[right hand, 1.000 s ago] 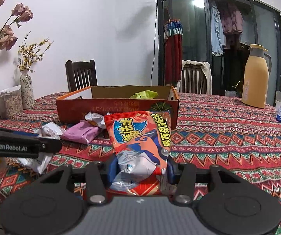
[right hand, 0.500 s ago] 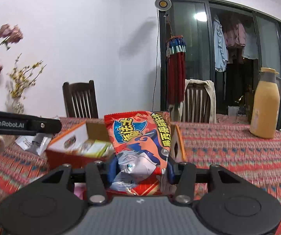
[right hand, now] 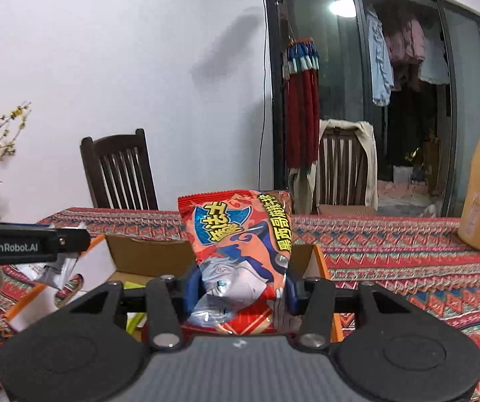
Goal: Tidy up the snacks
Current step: 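Carry both packets over the box and open both tools to drop them, then lower both tools back to the remaining snacks beside the box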
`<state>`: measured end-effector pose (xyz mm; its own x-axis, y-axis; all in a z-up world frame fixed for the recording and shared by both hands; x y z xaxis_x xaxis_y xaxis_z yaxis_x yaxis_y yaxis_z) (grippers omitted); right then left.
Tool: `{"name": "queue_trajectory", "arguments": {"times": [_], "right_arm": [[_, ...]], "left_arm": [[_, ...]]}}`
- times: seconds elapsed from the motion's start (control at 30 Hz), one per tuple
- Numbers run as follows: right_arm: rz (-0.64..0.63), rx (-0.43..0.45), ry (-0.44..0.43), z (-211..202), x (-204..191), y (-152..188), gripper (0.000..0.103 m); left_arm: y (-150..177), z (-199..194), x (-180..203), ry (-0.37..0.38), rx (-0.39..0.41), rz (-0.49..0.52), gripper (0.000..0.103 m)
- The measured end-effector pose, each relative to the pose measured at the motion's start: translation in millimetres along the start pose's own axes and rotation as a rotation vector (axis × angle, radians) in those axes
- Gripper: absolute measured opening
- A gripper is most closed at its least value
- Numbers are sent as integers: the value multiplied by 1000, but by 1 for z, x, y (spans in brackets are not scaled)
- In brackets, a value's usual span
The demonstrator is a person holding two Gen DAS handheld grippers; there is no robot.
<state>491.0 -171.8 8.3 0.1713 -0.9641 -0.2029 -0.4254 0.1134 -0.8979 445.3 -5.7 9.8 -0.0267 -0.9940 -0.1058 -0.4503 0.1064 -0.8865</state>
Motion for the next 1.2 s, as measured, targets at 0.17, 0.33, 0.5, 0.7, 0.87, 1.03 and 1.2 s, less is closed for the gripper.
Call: {"name": "queue_trajectory", "arguments": {"times": [0.17,0.33,0.5,0.7,0.87,1.03,1.2], "right_arm": [[22,-73,-6,22,6,19,49],[37,-70,-28,17,3,22,89],[38,-25,-25,5,0,20,103],[42,-11,-21,0,0,16,103],[41,7,-19,-7,-1,12,103],[40,20,-15,-12,-1,6,103],[33,44,-11,-25,-5,-3,103]], "left_arm": [[23,25,-10,14,-59,-10,59],[22,14,-27,-24,-11,-68,102],[17,1,-27,-42,20,-89,103],[15,-5,-25,-44,25,-92,103],[12,-10,-23,-35,35,-94,103],[6,-20,-20,-28,47,-98,103],[-1,-38,-17,-22,63,-100,103]]}}
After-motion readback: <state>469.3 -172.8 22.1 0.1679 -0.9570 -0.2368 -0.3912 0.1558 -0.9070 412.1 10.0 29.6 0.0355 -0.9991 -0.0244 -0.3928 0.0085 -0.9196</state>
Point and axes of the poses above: each gripper's, at about its wrist camera, not at the fingertips, and z roughly the way its jaws point, x to its right, y to its underside, the point moved 9 cm from there along z, roughly the way its jaws point, and after that the axes turned 9 degrees about z, right-handed, at the moved point
